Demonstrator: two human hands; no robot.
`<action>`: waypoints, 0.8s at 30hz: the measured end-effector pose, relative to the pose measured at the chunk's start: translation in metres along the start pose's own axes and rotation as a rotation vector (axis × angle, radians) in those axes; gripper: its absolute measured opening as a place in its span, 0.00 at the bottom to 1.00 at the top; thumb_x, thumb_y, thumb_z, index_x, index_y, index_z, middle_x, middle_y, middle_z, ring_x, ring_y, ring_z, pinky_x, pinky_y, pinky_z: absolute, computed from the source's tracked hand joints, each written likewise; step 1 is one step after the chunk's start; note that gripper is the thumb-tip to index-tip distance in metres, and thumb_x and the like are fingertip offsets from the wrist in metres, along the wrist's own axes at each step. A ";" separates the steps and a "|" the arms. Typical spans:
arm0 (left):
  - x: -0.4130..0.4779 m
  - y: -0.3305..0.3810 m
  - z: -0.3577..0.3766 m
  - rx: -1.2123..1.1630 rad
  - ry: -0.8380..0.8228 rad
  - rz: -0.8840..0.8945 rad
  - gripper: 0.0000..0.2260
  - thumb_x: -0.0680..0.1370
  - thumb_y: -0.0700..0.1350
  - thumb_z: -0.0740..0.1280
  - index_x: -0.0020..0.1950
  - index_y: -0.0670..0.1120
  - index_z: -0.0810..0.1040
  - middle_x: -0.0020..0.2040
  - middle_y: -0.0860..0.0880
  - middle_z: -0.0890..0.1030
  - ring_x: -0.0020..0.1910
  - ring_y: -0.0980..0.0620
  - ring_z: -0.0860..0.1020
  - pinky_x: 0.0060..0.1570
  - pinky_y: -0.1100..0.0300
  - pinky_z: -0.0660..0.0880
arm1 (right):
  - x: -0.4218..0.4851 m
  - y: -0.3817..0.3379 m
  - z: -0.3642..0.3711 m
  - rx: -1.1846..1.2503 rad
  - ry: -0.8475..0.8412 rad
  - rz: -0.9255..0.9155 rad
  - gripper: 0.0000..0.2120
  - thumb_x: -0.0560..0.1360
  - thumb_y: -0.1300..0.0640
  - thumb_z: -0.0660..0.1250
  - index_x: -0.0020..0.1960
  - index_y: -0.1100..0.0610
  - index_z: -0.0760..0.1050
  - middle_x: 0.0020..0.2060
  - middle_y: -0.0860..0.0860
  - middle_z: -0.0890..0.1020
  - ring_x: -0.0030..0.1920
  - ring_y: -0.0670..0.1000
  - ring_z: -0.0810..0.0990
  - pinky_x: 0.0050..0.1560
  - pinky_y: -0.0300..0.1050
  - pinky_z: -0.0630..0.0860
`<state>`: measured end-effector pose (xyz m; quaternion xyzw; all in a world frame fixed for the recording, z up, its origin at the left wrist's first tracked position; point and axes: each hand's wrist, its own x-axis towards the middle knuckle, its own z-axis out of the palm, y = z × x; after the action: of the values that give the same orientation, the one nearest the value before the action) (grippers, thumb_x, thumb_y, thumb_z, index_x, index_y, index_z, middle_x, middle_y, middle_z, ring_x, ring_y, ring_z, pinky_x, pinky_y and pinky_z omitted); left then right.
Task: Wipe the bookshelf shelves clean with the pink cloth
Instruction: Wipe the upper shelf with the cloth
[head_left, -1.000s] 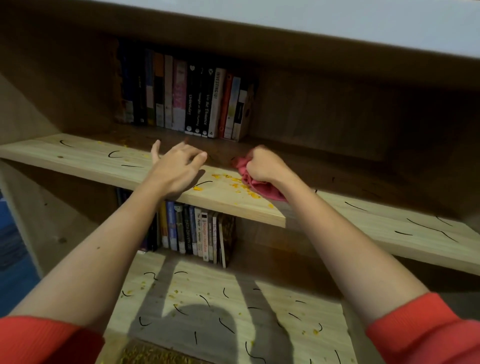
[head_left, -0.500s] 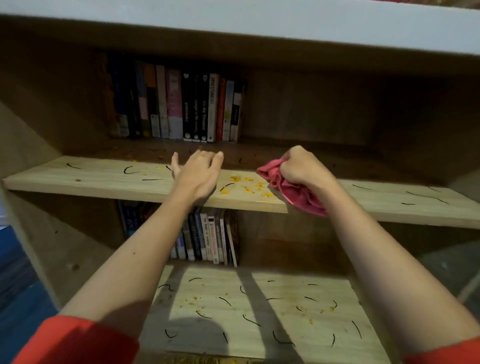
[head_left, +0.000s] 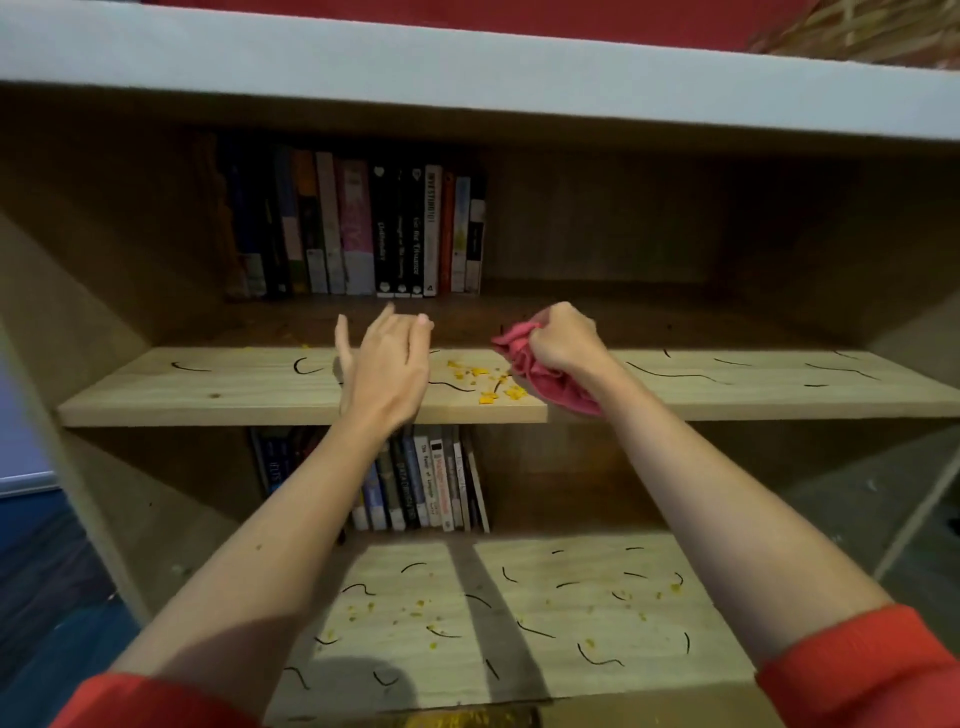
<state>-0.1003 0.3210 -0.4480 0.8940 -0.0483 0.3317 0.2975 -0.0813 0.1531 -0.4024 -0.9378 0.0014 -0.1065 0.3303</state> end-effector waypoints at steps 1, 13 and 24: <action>0.000 -0.004 -0.003 0.024 0.007 -0.012 0.21 0.83 0.49 0.47 0.60 0.46 0.78 0.66 0.49 0.75 0.73 0.54 0.61 0.71 0.53 0.35 | -0.003 -0.003 0.006 -0.011 -0.013 -0.010 0.10 0.76 0.60 0.60 0.53 0.57 0.79 0.53 0.55 0.79 0.60 0.59 0.73 0.59 0.56 0.73; -0.009 -0.021 -0.019 -0.141 0.077 -0.011 0.24 0.79 0.53 0.45 0.59 0.48 0.78 0.66 0.50 0.75 0.73 0.56 0.61 0.71 0.54 0.36 | -0.036 -0.028 0.032 0.107 -0.142 -0.327 0.16 0.77 0.62 0.54 0.55 0.56 0.80 0.49 0.53 0.78 0.46 0.49 0.78 0.45 0.41 0.74; -0.037 -0.028 -0.021 -0.058 -0.035 -0.021 0.32 0.76 0.58 0.38 0.73 0.49 0.65 0.75 0.52 0.62 0.75 0.58 0.51 0.71 0.56 0.37 | -0.046 -0.021 0.032 -0.014 -0.107 -0.521 0.16 0.78 0.64 0.56 0.59 0.55 0.78 0.54 0.49 0.71 0.58 0.51 0.65 0.60 0.45 0.63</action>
<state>-0.1324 0.3517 -0.4722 0.8910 -0.0538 0.3115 0.3259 -0.1213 0.1927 -0.4234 -0.9132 -0.2566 -0.1383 0.2847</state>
